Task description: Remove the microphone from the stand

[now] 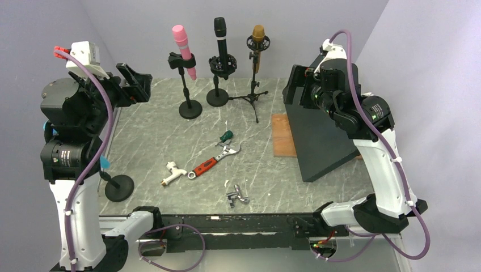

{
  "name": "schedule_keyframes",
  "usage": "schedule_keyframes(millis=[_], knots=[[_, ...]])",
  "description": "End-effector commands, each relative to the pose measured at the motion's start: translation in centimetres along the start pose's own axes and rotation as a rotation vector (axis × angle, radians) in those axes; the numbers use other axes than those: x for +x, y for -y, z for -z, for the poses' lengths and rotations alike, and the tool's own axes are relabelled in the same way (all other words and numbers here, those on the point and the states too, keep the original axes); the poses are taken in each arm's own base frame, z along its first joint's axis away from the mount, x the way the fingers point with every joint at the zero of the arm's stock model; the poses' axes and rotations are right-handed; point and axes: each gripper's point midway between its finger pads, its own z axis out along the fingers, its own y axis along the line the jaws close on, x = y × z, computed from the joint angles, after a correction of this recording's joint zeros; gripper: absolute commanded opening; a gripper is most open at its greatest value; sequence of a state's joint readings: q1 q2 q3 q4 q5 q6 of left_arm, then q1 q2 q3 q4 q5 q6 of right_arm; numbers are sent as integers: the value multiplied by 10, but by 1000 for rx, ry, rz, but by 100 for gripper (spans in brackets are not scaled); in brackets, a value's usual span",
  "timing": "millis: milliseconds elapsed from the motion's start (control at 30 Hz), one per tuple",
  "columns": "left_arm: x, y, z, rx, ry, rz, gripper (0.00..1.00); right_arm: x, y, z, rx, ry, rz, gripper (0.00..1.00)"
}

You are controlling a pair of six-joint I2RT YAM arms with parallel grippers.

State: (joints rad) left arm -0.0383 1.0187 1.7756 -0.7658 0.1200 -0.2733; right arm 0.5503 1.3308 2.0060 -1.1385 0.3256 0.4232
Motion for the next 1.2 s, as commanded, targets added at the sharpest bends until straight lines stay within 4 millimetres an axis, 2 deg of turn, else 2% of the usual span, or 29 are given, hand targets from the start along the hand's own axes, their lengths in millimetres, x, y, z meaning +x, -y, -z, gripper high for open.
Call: schedule_keyframes(millis=[0, 200, 300, 433, 533, 600, 633, 667, 767, 867, 1033, 1167], knots=[[0, 5, -5, 15, -8, 39, 99, 21, -11, -5, -65, -97, 20, 100], [14, 7, -17, 27, -59, 116, 99, 47, -39, -10, -226, -192, 22, 100], [18, 13, -20, 56, -62, 169, 99, 50, -52, -4, -322, -179, 26, 100], [20, 14, -18, 37, -66, 183, 99, 57, -50, -7, -317, -194, 18, 100], [18, 0, -10, -50, -77, 149, 96, 66, -47, -14, -311, -231, 0, 100], [18, -18, -3, -150, -98, 104, 96, 72, -44, -22, -290, -267, -4, 100], [10, -21, 4, -172, -92, 73, 96, 75, -43, -26, -282, -285, -1, 100], [11, -27, 11, -207, -114, 45, 95, 79, -42, -30, -277, -304, 6, 100], [3, -42, 30, -295, -113, -20, 96, 82, -54, -29, -361, -318, 44, 100], [-11, -50, 51, -347, -65, -56, 96, 81, -60, -26, -399, -309, 55, 100], [-42, -59, 86, -428, 69, -76, 98, 95, -65, -34, -428, -369, 70, 100], [-54, -88, 126, -627, 143, -76, 99, 91, -71, -34, -458, -363, 73, 100]])
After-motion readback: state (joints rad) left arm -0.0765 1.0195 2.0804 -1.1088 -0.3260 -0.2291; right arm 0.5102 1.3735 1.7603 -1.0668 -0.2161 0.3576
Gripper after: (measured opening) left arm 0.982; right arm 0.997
